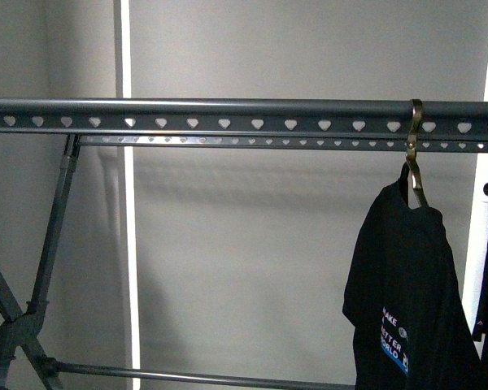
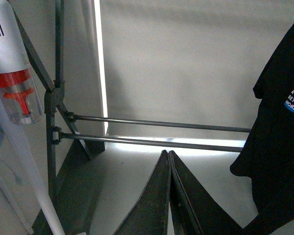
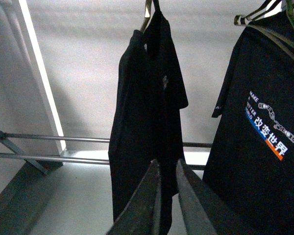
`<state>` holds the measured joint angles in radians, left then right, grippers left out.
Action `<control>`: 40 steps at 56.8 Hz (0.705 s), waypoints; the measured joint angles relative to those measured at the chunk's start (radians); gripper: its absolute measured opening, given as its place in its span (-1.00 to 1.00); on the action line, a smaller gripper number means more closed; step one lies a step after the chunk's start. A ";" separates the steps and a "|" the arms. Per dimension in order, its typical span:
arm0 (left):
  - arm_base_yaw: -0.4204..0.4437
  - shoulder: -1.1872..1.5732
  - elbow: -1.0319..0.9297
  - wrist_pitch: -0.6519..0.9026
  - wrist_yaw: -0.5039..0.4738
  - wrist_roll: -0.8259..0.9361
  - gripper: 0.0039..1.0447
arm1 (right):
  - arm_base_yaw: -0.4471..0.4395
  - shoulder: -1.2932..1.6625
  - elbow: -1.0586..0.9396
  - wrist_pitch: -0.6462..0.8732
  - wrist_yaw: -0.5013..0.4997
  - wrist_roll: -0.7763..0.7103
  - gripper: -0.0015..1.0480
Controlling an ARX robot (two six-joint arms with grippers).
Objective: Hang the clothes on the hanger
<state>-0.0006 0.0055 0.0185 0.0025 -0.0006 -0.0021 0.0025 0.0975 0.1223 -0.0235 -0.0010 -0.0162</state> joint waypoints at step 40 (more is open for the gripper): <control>0.000 -0.001 0.000 0.000 0.000 0.000 -0.76 | 0.000 -0.093 -0.116 0.020 0.000 0.003 -0.56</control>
<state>-0.0006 0.0048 0.0185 0.0025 -0.0006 -0.0021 0.0021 0.0044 0.0063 -0.0036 -0.0013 -0.0132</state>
